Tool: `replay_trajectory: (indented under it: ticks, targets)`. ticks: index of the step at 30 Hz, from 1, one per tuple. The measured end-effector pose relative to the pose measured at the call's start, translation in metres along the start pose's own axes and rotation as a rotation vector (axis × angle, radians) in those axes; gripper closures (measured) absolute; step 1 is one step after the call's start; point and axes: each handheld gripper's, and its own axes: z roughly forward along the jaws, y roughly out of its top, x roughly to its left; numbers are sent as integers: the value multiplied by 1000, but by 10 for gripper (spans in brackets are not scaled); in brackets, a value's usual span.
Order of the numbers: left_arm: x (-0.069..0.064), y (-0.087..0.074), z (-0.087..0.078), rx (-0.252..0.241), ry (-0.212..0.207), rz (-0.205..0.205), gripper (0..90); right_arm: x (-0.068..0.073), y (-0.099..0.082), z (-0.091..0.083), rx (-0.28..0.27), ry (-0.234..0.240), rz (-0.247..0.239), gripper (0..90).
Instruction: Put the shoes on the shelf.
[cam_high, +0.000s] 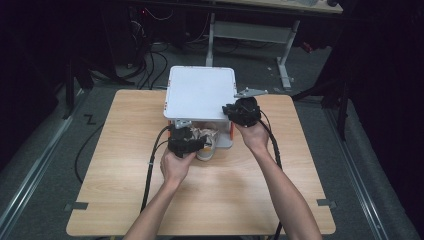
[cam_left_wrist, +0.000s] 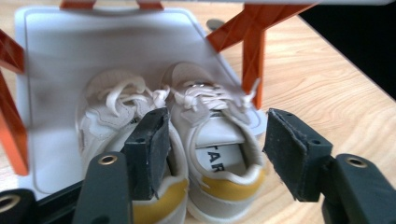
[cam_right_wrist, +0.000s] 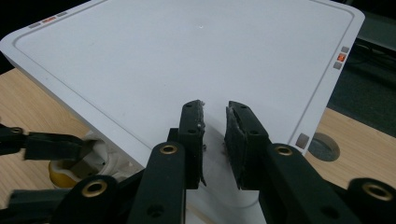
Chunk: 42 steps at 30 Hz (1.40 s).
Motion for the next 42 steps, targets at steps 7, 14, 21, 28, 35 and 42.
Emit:
replay_trajectory:
  ticks: [7, 14, 21, 28, 35, 42]
  targets:
    - [1, -14, -26, 12, 16, 47, 219, 0, -1, 0, -5, 0, 1, 762]
    - [-6, -37, -33, 121, 74, 107, 158, 1, -1, 0, -6, -6, 1, 762]
    - [-8, -52, -11, 213, 143, 112, 156, 2, -1, 0, -9, -18, -9, 761]
    - [-11, -47, 12, 281, 165, 75, 160, 4, -1, 0, -11, -27, -10, 759]
    - [-14, -43, 17, 284, 196, 48, 182, 5, -1, 0, -10, -36, -14, 759]
    - [-13, -38, 23, 270, 223, 24, 236, 5, -1, 0, -10, -38, -12, 760]
